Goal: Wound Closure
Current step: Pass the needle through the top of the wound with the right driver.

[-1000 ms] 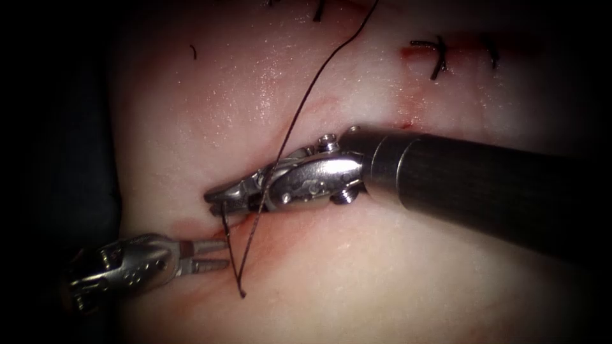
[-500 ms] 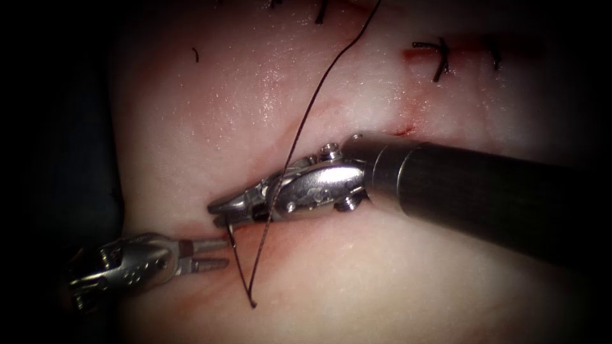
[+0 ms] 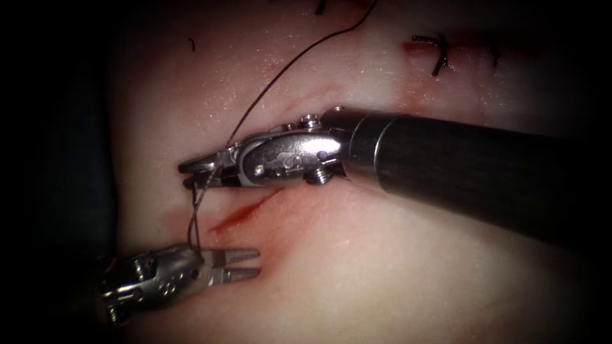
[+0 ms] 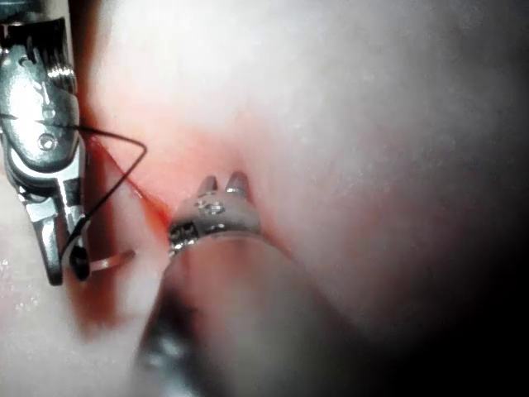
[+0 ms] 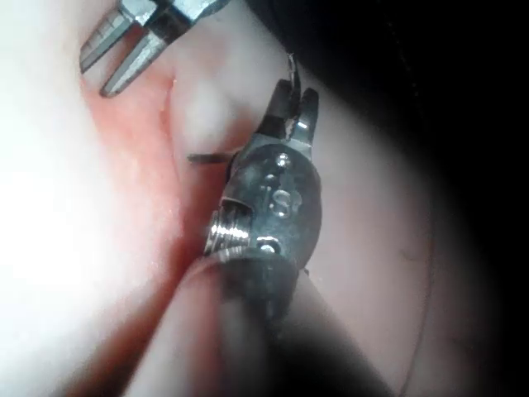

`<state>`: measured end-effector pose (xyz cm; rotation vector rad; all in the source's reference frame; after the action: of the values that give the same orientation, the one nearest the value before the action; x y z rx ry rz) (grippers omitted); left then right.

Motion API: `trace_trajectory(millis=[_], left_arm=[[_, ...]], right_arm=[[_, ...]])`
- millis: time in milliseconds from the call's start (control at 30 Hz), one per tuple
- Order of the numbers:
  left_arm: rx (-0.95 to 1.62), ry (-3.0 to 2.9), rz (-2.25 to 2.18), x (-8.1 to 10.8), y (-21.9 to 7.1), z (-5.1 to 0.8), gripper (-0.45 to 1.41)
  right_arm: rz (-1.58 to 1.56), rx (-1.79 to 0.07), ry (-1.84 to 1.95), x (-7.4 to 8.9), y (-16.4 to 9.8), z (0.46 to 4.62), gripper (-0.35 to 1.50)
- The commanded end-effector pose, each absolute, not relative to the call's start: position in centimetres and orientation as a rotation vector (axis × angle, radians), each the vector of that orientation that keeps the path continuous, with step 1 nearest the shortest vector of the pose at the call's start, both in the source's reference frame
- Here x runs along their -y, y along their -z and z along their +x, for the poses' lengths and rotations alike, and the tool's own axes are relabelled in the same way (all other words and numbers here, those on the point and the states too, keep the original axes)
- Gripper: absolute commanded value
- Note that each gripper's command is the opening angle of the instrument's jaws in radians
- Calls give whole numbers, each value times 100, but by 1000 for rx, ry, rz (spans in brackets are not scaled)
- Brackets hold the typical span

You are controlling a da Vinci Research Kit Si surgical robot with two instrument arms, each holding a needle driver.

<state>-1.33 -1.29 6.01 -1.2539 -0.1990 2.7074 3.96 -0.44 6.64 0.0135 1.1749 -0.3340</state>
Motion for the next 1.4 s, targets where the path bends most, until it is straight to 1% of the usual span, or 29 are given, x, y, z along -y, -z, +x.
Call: trace_trajectory(millis=[33, 400, 533, 633, 767, 1000, 1133, 1400], left_arm=[[209, -2714, -1251, 127, -606, -137, 1], [222, -2716, -1231, 121, -610, -118, 1], [222, -2715, -1231, 121, -610, -118, 1], [222, -2716, -1232, 121, -610, -118, 1], [225, -2724, -1216, 121, -610, -117, 1], [222, -2727, -1212, 121, -610, -113, 1], [218, -2730, -1208, 120, -610, -110, 1], [218, -2730, -1208, 120, -610, -110, 1]], right_arm=[[16, -1177, 322, 35, -665, 408, -35], [219, -1148, 9, 19, -671, 408, -35], [391, -1046, -246, 12, -677, 411, -35], [493, -1008, -341, 11, -677, 413, -35], [588, -983, -408, 13, -677, 415, -35], [815, -886, -515, 25, -673, 417, -35], [960, -798, -611, 35, -666, 421, -35], [1052, -718, -793, 37, -662, 421, -35]])
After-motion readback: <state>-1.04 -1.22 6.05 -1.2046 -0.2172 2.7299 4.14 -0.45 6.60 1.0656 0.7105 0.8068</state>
